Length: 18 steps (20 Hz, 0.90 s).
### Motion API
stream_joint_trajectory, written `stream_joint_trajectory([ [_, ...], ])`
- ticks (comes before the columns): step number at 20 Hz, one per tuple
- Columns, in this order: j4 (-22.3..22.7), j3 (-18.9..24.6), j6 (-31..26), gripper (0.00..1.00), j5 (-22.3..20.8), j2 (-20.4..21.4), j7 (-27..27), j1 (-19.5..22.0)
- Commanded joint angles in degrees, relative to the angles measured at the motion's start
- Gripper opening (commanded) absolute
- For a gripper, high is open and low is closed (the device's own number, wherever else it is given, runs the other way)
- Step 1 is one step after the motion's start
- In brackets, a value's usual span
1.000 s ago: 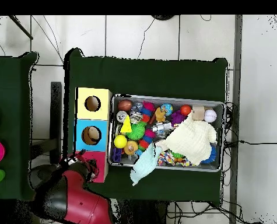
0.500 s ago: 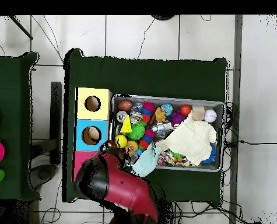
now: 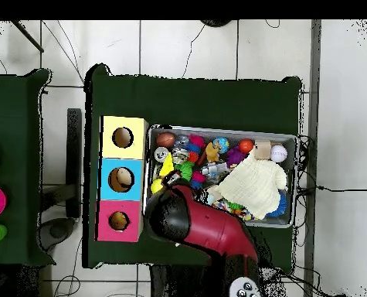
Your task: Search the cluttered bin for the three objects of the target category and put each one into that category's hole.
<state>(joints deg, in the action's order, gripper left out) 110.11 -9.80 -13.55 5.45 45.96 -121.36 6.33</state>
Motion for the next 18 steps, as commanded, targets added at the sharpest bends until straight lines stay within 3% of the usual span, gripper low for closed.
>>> stream_joint_trajectory([
  [1, -7.86, 18.70, -10.50, 1.00, -10.71, -1.06, 20.61, 9.44],
  [2, -7.78, 21.77, -9.29, 1.00, -12.10, -1.58, 21.43, 11.79],
  [12, -15.13, 34.93, -13.76, 1.00, -23.31, -6.02, 26.72, 20.81],
  [18, -20.31, 38.25, -18.79, 1.00, -27.12, -9.36, 29.55, 22.34],
])
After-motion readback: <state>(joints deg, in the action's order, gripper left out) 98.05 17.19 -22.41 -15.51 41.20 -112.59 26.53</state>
